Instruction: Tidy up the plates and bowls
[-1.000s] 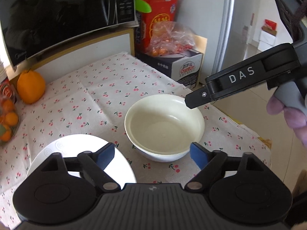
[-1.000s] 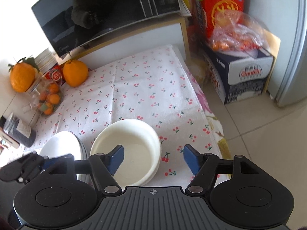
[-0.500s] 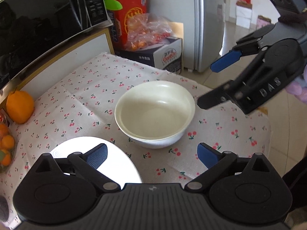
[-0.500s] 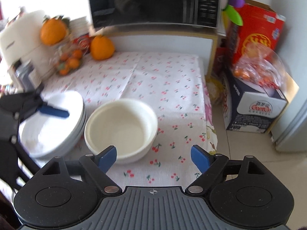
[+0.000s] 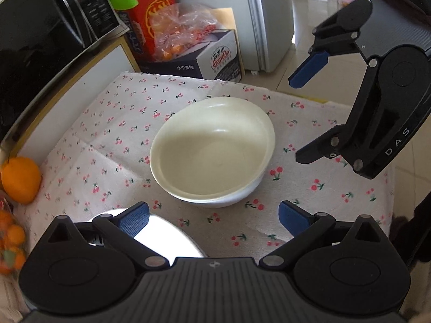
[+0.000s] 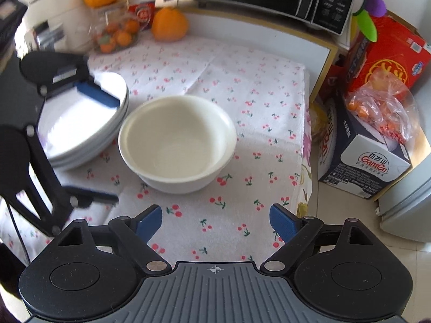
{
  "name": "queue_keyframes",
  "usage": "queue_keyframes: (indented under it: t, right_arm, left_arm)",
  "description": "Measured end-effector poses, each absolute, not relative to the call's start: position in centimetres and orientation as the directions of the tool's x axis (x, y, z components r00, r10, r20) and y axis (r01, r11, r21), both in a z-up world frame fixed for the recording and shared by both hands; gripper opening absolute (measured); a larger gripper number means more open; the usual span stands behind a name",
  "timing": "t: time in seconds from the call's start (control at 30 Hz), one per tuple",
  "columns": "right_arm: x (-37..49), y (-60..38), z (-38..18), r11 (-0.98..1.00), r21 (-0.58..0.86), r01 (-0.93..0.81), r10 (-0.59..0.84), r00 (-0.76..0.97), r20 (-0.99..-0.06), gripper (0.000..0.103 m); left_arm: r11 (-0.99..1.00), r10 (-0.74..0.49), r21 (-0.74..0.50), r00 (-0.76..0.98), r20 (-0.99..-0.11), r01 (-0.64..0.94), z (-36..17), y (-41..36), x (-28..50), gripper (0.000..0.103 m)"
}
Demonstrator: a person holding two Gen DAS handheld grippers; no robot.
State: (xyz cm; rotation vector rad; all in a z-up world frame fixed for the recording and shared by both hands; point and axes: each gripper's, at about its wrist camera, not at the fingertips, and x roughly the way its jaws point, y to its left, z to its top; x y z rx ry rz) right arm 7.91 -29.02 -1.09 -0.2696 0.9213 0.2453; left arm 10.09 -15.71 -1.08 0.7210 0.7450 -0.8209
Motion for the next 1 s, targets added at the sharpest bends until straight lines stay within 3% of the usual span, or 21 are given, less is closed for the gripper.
queue_keyframes:
  t: [1.0]
  right_arm:
    - [11.5, -26.7, -3.9, 0.872, -0.167, -0.460, 0.107, 0.513, -0.852, 0.089]
  left_arm:
    - [0.187, -0.349, 0.369, 0.413, -0.841, 0.910, -2.5, -18.7, 12.6, 0.102]
